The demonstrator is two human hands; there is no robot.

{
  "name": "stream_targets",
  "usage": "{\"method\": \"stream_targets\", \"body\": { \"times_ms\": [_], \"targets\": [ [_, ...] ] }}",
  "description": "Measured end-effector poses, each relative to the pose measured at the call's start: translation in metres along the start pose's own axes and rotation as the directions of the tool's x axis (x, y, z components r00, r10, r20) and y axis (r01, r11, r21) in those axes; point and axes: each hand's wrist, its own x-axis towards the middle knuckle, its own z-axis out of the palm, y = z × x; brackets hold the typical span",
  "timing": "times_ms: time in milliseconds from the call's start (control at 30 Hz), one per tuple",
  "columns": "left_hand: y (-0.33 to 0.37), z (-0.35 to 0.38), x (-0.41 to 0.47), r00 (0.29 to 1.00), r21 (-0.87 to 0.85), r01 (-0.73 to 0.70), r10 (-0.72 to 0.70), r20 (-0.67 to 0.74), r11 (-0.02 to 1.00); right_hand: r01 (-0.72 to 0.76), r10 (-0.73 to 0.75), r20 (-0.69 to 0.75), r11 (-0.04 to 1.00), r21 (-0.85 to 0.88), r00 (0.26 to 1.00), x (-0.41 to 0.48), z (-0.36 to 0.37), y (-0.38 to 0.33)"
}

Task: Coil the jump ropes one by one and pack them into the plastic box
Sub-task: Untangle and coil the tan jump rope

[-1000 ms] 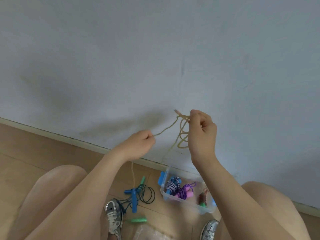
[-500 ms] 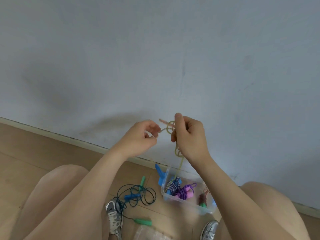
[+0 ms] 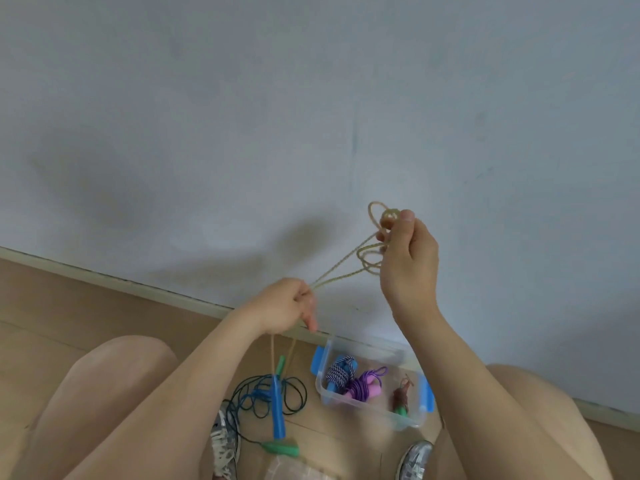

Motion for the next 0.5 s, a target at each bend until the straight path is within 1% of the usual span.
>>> {"method": "stream_targets", "body": {
  "times_ms": [67, 100, 200, 233, 300, 333, 367, 400, 433, 467, 500],
  "targets": [
    [-0.001, -0.007, 0.005, 0.976, -0.099, -0.008, -0.014, -0.217, 0.995, -0.021, 0.029, 0.028, 0.968, -0.250, 0.999, 0.005, -0.005, 0.014],
    [0.001, -0.010, 0.007, 0.954, -0.145, -0.024, -0.021, -0.299, 0.989, -0.035, 0.052, 0.041, 0.940, -0.341, 0.998, 0.007, -0.008, 0.021],
    [0.011, -0.021, 0.003, 0.892, -0.287, -0.138, -0.007, -0.453, 0.948, -0.073, 0.133, 0.078, 0.848, -0.526, 0.988, 0.013, -0.019, 0.034],
    [0.015, -0.025, 0.001, 0.871, -0.320, -0.183, 0.002, -0.491, 0.930, -0.061, 0.158, 0.101, 0.778, -0.625, 0.982, 0.014, -0.024, 0.035],
    [0.023, -0.028, -0.003, 0.834, -0.371, -0.260, 0.013, -0.551, 0.891, -0.007, 0.276, 0.168, 0.537, -0.843, 0.946, 0.013, -0.036, 0.034],
    [0.027, -0.028, -0.004, 0.816, -0.379, -0.299, 0.029, -0.577, 0.876, 0.031, 0.350, 0.196, 0.424, -0.905, 0.916, 0.010, -0.040, 0.033],
    [0.030, -0.027, -0.006, 0.801, -0.362, -0.335, 0.061, -0.595, 0.870, 0.071, 0.412, 0.224, 0.355, -0.932, 0.883, 0.005, -0.045, 0.030],
    [0.035, -0.026, -0.007, 0.793, -0.334, -0.365, 0.103, -0.600, 0.869, 0.108, 0.461, 0.253, 0.317, -0.942, 0.851, 0.001, -0.046, 0.029],
    [0.039, -0.024, -0.008, 0.793, -0.302, -0.386, 0.146, -0.591, 0.872, 0.137, 0.448, 0.280, 0.326, -0.935, 0.849, -0.002, -0.046, 0.029],
    [0.042, -0.022, -0.009, 0.800, -0.276, -0.402, 0.188, -0.570, 0.873, 0.156, 0.378, 0.322, 0.408, -0.900, 0.868, -0.002, -0.044, 0.030],
    [0.045, -0.020, -0.009, 0.810, -0.252, -0.414, 0.228, -0.540, 0.875, 0.181, 0.265, 0.376, 0.551, -0.815, 0.888, -0.003, -0.042, 0.031]
  ]
}}
